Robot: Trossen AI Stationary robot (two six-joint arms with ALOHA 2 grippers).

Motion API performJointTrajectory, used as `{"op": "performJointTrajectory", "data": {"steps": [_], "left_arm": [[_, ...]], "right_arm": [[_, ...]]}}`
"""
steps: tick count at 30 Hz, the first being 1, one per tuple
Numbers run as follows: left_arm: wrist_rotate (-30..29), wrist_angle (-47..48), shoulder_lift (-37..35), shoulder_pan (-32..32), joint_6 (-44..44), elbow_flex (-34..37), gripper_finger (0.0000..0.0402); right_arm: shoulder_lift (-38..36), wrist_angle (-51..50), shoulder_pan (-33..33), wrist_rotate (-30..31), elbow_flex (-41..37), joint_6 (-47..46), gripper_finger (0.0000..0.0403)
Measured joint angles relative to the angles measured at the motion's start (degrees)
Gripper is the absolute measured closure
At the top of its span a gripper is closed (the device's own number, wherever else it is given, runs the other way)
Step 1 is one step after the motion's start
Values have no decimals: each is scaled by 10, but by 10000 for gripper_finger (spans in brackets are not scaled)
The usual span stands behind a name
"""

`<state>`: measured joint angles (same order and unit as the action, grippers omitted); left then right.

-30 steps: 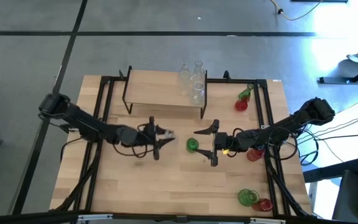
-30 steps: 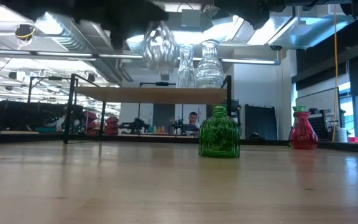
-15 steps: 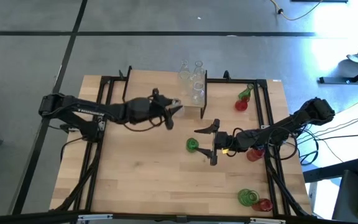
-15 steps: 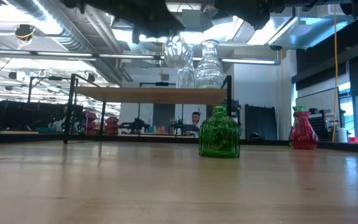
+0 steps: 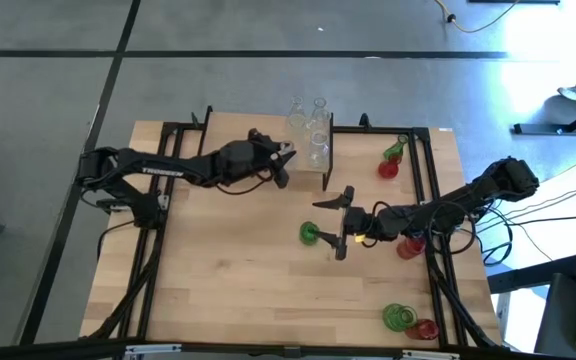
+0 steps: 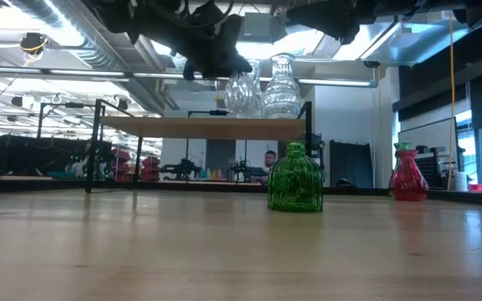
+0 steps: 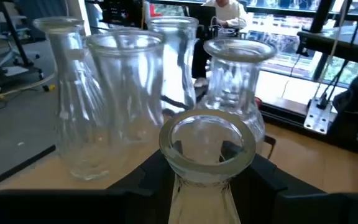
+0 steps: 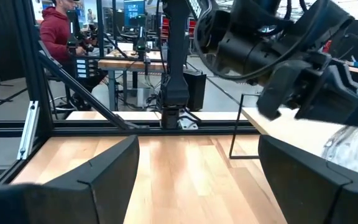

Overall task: Sort vases onto shelf
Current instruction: Put the transparent vase aligned with the other transparent vases on the shelf

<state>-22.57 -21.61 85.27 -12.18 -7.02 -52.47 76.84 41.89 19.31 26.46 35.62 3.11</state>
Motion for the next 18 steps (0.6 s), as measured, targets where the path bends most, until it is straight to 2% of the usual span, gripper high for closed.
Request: {"op": "performJointTrajectory", "data": {"steps": [18], "left_arm": [[-8,-13,36,-12,-30,-17,276]], "right_arm": [[0,3,-3,-1,0,4,87]]}}
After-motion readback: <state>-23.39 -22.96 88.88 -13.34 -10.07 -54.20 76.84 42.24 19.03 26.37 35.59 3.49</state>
